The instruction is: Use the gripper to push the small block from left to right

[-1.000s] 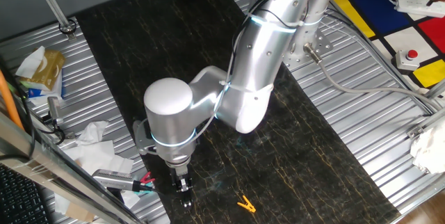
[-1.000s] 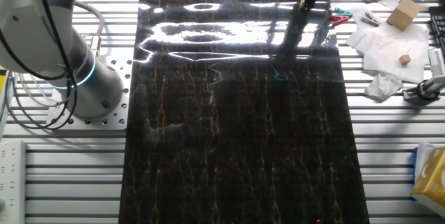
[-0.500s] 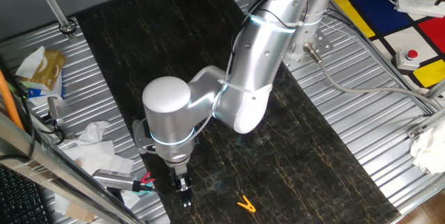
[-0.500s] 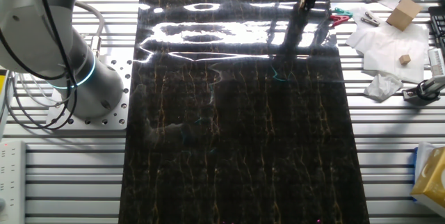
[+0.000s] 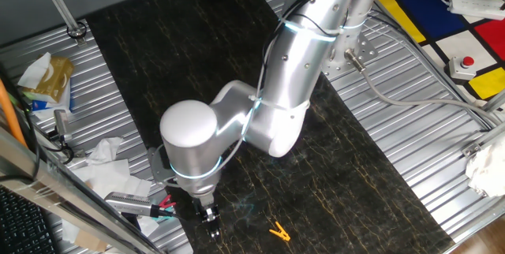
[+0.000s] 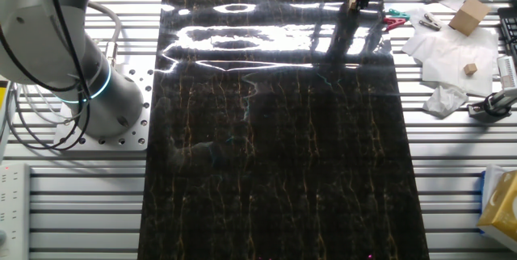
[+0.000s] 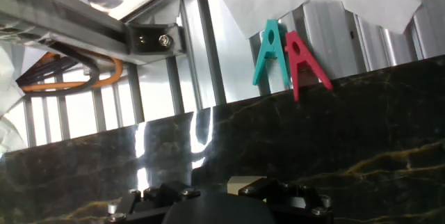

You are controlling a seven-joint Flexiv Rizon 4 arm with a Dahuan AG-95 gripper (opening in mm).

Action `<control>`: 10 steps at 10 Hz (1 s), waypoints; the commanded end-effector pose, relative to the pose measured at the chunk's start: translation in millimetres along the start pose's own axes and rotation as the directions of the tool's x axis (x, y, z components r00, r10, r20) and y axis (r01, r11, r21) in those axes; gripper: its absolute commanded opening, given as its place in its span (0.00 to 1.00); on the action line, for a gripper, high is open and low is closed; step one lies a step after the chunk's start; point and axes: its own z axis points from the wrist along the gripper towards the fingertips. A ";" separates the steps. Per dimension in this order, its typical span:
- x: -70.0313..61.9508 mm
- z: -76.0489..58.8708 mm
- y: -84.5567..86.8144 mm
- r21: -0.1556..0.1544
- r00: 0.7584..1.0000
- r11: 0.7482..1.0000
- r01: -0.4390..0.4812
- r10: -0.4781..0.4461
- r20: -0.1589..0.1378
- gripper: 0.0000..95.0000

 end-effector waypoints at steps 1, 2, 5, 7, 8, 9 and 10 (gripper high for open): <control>1.7 -6.2 -3.9 0.025 1.000 0.999 0.022 -0.023 0.001 0.80; 1.2 -9.2 -8.4 0.037 0.999 0.998 0.043 -0.043 0.001 0.80; 0.0 -26.5 -33.3 0.039 0.996 0.996 0.085 -0.085 -0.004 0.80; -1.9 -43.8 -52.7 0.035 0.995 0.995 0.096 -0.095 -0.012 0.80; -3.9 -50.1 -58.0 0.037 0.995 0.995 0.096 -0.095 -0.019 0.80; -7.1 -59.4 -64.7 0.036 0.995 0.995 0.096 -0.095 -0.019 0.80; -9.8 -65.8 -68.4 0.036 0.995 0.995 0.097 -0.096 -0.019 0.80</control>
